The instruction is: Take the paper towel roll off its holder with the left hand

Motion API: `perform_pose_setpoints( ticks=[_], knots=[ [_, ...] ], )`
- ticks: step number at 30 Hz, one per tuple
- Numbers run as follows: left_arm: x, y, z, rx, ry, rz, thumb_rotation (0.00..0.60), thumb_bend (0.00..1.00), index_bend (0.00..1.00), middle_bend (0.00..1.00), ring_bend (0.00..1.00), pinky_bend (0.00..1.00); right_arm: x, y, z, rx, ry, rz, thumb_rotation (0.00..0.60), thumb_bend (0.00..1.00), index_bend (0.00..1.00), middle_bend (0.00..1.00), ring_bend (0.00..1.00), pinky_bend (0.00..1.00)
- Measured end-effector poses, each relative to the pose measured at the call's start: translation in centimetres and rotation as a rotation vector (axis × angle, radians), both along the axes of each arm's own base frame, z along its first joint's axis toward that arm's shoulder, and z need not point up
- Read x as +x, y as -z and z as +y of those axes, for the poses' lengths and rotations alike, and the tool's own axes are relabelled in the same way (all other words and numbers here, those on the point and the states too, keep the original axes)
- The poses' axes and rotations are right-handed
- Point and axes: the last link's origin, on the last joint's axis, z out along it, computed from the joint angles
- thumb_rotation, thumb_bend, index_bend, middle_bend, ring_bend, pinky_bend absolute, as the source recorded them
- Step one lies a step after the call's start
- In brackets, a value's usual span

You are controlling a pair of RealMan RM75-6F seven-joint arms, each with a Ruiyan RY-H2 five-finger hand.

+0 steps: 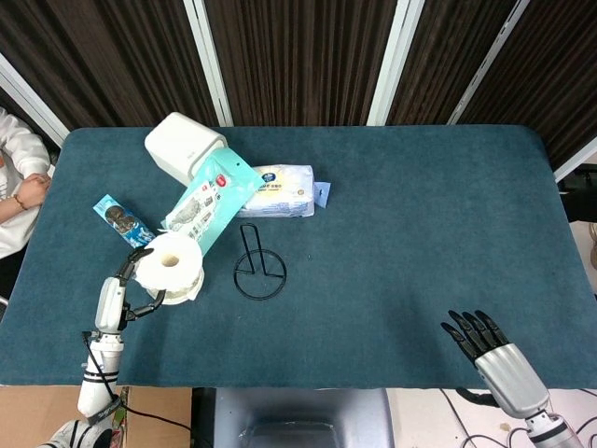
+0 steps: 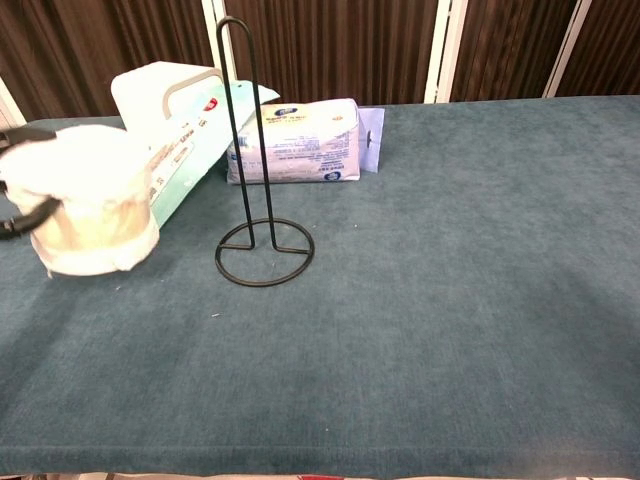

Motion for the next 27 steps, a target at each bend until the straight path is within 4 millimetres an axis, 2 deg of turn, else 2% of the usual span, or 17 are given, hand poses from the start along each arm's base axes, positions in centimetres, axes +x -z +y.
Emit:
perform_pose_setpoints(
  ticks=[1, 2, 4, 6, 7, 9, 13, 18, 21, 27],
  knots=[
    [-0.2, 0.4, -0.1, -0.012, 0.0, -0.007, 0.6, 0.71, 0.67, 0.64, 0.53, 0.43, 0.0, 0.0, 0.0, -0.001, 0.0, 0.001, 0.6, 0.0, 0.0, 0.0, 0.0, 0.0],
    [-0.3, 0.7, 0.0, -0.02, -0.001, -0.009, 0.6, 0.65, 0.58, 0.56, 0.44, 0.34, 0.0, 0.0, 0.0, -0.001, 0.0, 0.001, 0.6, 0.0, 0.0, 0.0, 0.0, 0.0],
    [-0.5, 1.4, 0.4, -0.047, -0.002, 0.0, 0.6, 0.54, 0.36, 0.35, 0.23, 0.18, 0.0, 0.0, 0.1, 0.002, -0.001, 0.001, 0.6, 0.0, 0.0, 0.0, 0.0, 0.0],
    [-0.6, 1.8, 0.6, -0.068, 0.003, 0.001, 0.6, 0.47, 0.16, 0.11, 0.06, 0.08, 0.0, 0.0, 0.1, 0.001, -0.003, 0.0, 0.6, 0.0, 0.0, 0.0, 0.0, 0.0],
    [-0.5, 2.0, 0.7, -0.085, 0.016, -0.008, 0.6, 0.45, 0.09, 0.05, 0.02, 0.06, 0.0, 0.0, 0.2, 0.002, -0.003, -0.003, 0.6, 0.0, 0.0, 0.0, 0.0, 0.0],
    [-0.3, 2.2, 0.8, -0.108, 0.037, -0.02, 0.6, 0.41, 0.01, 0.0, 0.0, 0.02, 0.0, 0.0, 0.2, 0.004, -0.002, -0.008, 0.6, 0.0, 0.0, 0.0, 0.0, 0.0],
    [-0.3, 2.0, 0.9, -0.119, 0.048, -0.007, 0.6, 0.37, 0.0, 0.0, 0.0, 0.0, 0.0, 0.1, 0.1, 0.009, -0.002, -0.003, 0.6, 0.01, 0.0, 0.0, 0.0, 0.0],
    [-0.1, 0.8, 0.5, -0.1, 0.072, 0.02, 0.6, 0.35, 0.0, 0.0, 0.0, 0.0, 0.1, 0.1, 0.2, 0.006, -0.007, -0.005, 0.6, 0.01, 0.0, 0.0, 0.0, 0.0],
    [-0.1, -0.4, 0.1, -0.084, 0.091, 0.047, 0.599, 0.34, 0.0, 0.0, 0.0, 0.0, 0.1, 0.0, 0.3, 0.003, -0.008, -0.005, 0.6, 0.01, 0.0, 0.0, 0.0, 0.0],
    [-0.8, -4.5, -0.9, 0.001, 0.146, 0.186, 0.6, 0.36, 0.0, 0.0, 0.0, 0.0, 0.0, -0.2, 0.5, -0.011, -0.004, 0.003, 0.6, 0.01, 0.0, 0.0, 0.0, 0.0]
  ],
)
